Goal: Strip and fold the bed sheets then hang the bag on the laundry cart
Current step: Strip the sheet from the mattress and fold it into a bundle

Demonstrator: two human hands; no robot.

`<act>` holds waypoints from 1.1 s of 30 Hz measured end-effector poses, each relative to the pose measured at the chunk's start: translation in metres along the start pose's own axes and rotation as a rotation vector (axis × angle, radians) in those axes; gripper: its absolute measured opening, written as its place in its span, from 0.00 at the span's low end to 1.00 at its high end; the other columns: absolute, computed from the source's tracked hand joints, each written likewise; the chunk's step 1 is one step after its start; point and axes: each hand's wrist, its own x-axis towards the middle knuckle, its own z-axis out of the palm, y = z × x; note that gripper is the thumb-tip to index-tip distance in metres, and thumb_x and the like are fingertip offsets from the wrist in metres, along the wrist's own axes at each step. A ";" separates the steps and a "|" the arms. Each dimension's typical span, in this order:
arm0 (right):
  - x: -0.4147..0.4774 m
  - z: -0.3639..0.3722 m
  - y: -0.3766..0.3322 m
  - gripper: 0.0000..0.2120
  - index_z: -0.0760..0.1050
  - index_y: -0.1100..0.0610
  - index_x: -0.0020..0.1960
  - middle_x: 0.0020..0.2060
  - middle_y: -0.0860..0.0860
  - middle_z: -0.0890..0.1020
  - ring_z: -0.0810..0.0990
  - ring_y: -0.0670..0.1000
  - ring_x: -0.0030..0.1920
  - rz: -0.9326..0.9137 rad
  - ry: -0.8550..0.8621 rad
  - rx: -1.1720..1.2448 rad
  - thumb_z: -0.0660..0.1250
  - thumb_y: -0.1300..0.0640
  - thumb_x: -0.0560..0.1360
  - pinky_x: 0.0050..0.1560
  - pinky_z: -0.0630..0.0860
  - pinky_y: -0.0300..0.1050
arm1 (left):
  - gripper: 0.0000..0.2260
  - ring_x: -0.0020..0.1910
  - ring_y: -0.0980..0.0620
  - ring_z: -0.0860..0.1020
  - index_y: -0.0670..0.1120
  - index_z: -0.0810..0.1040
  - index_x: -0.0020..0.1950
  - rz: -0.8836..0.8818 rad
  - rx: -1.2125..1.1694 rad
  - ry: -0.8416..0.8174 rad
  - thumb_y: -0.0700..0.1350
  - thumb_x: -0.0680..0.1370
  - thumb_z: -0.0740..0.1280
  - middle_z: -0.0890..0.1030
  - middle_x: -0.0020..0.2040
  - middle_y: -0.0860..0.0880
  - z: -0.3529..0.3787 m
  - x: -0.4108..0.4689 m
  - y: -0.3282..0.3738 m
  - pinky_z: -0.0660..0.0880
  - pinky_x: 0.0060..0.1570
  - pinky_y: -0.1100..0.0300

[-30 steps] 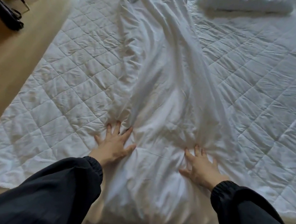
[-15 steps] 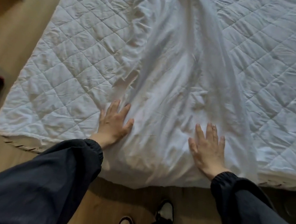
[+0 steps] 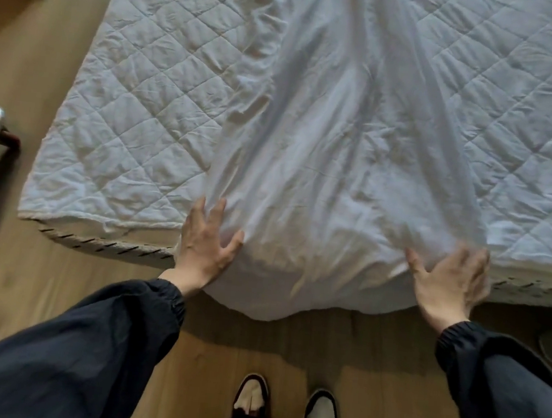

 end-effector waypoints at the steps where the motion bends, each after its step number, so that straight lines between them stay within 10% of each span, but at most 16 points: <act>1: 0.000 -0.002 0.004 0.43 0.49 0.57 0.75 0.76 0.60 0.48 0.47 0.61 0.76 0.048 0.007 0.068 0.66 0.37 0.72 0.73 0.46 0.64 | 0.31 0.73 0.39 0.58 0.49 0.60 0.74 -0.021 -0.028 0.025 0.55 0.75 0.67 0.57 0.74 0.38 0.001 -0.005 -0.002 0.59 0.70 0.43; 5: 0.001 -0.017 0.019 0.47 0.51 0.59 0.75 0.72 0.61 0.61 0.59 0.63 0.72 0.135 0.054 0.202 0.71 0.38 0.69 0.70 0.55 0.64 | 0.34 0.68 0.42 0.63 0.46 0.60 0.74 -0.285 -0.251 0.122 0.52 0.73 0.72 0.63 0.68 0.40 -0.003 -0.031 -0.003 0.63 0.68 0.45; 12: 0.015 -0.041 0.015 0.25 0.75 0.64 0.60 0.51 0.60 0.80 0.78 0.59 0.51 0.220 -0.105 0.430 0.69 0.45 0.73 0.51 0.74 0.54 | 0.27 0.55 0.46 0.76 0.43 0.70 0.64 -0.575 -0.484 -0.028 0.52 0.71 0.74 0.77 0.56 0.48 -0.019 -0.048 -0.008 0.74 0.56 0.48; 17: 0.003 -0.053 -0.002 0.14 0.78 0.64 0.43 0.43 0.61 0.81 0.77 0.58 0.41 0.236 -0.233 0.430 0.69 0.51 0.72 0.42 0.72 0.51 | 0.10 0.49 0.46 0.79 0.43 0.78 0.52 -0.542 -0.489 -0.238 0.49 0.77 0.67 0.81 0.48 0.47 -0.035 -0.040 -0.001 0.75 0.54 0.50; 22: -0.003 -0.103 -0.031 0.18 0.76 0.69 0.53 0.45 0.61 0.77 0.77 0.64 0.50 0.241 -0.257 0.396 0.63 0.53 0.78 0.46 0.66 0.48 | 0.06 0.52 0.42 0.79 0.41 0.78 0.53 -0.532 -0.673 -0.188 0.41 0.80 0.63 0.81 0.51 0.41 -0.078 -0.039 0.017 0.75 0.53 0.50; 27: -0.026 -0.165 -0.069 0.16 0.68 0.64 0.34 0.31 0.58 0.71 0.71 0.57 0.33 0.151 -0.163 0.427 0.61 0.56 0.77 0.37 0.66 0.49 | 0.08 0.44 0.47 0.75 0.39 0.77 0.48 -0.449 -0.685 -0.130 0.42 0.81 0.61 0.76 0.42 0.45 -0.144 -0.031 0.050 0.70 0.40 0.56; 33: -0.027 -0.253 -0.116 0.12 0.65 0.61 0.35 0.30 0.52 0.65 0.64 0.52 0.30 0.113 -0.008 0.594 0.62 0.59 0.76 0.31 0.60 0.47 | 0.15 0.33 0.50 0.67 0.44 0.67 0.33 -0.461 -0.830 0.082 0.40 0.80 0.62 0.68 0.33 0.48 -0.229 0.001 0.066 0.63 0.36 0.57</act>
